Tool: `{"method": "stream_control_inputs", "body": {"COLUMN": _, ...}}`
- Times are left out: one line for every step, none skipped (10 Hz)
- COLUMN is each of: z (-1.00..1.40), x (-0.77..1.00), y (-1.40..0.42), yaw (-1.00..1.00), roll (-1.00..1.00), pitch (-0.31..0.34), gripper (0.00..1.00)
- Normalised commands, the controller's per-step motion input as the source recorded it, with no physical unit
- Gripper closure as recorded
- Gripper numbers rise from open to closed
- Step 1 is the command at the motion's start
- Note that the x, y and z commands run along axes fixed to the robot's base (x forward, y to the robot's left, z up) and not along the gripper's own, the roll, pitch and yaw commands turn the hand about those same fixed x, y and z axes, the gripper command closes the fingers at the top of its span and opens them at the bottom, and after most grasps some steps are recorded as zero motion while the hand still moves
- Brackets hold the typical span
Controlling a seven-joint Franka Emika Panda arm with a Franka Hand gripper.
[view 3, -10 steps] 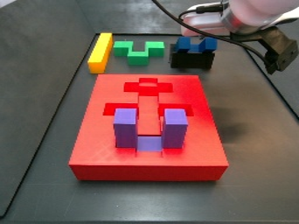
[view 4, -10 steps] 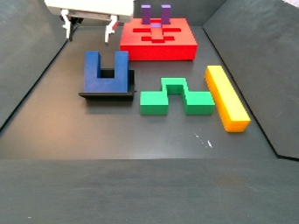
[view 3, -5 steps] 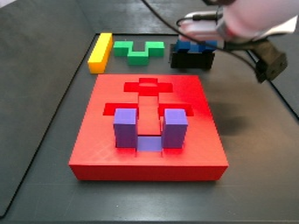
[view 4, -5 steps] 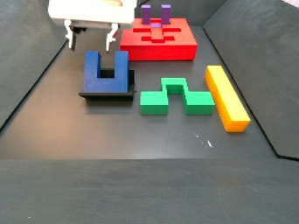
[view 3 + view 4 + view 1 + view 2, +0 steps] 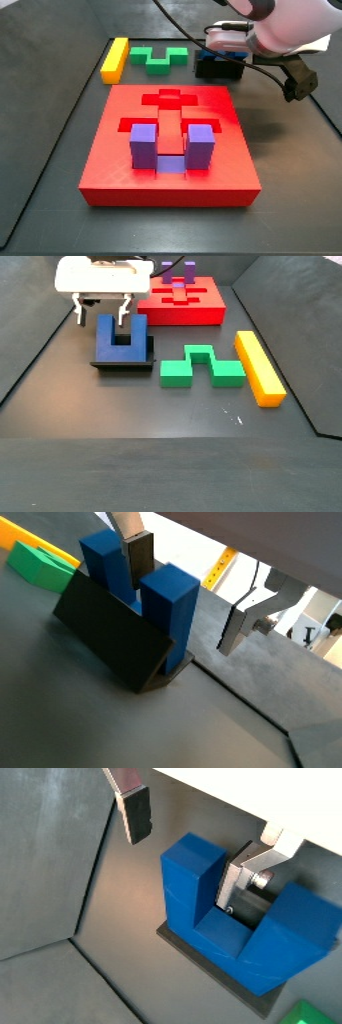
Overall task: Pick up the blue object. Move up. Place the blue object on the fixture. Regrasp the blue object. Move to above the board. Insert the blue object.
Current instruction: Regrasp the blue object.
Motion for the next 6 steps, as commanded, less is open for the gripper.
{"method": "stream_control_inputs", "body": {"z": -0.03, "x": 0.0, "y": 0.0, "yaw": 0.0, "roll": 0.0, "pitch": 0.0, "gripper": 0.0}}
{"method": "stream_control_inputs", "body": {"z": -0.04, "x": 0.0, "y": 0.0, "yaw": 0.0, "roll": -0.01, "pitch": 0.0, "gripper": 0.0}}
{"method": "stream_control_inputs", "body": {"z": -0.04, "x": -0.01, "y": 0.0, "yaw": 0.0, "roll": 0.0, "pitch": 0.0, "gripper": 0.0}}
{"method": "stream_control_inputs", "body": {"z": 0.0, "x": 0.0, "y": 0.0, "yaw": 0.0, "roll": 0.0, "pitch": -0.014, "gripper": 0.0}}
{"method": "stream_control_inputs", "body": {"z": 0.0, "x": 0.0, "y": 0.0, "yaw": 0.0, "roll": 0.01, "pitch": 0.0, "gripper": 0.0}}
{"method": "stream_control_inputs", "body": {"z": 0.0, "x": -0.01, "y": 0.0, "yaw": 0.0, "roll": 0.03, "pitch": 0.0, "gripper": 0.0}}
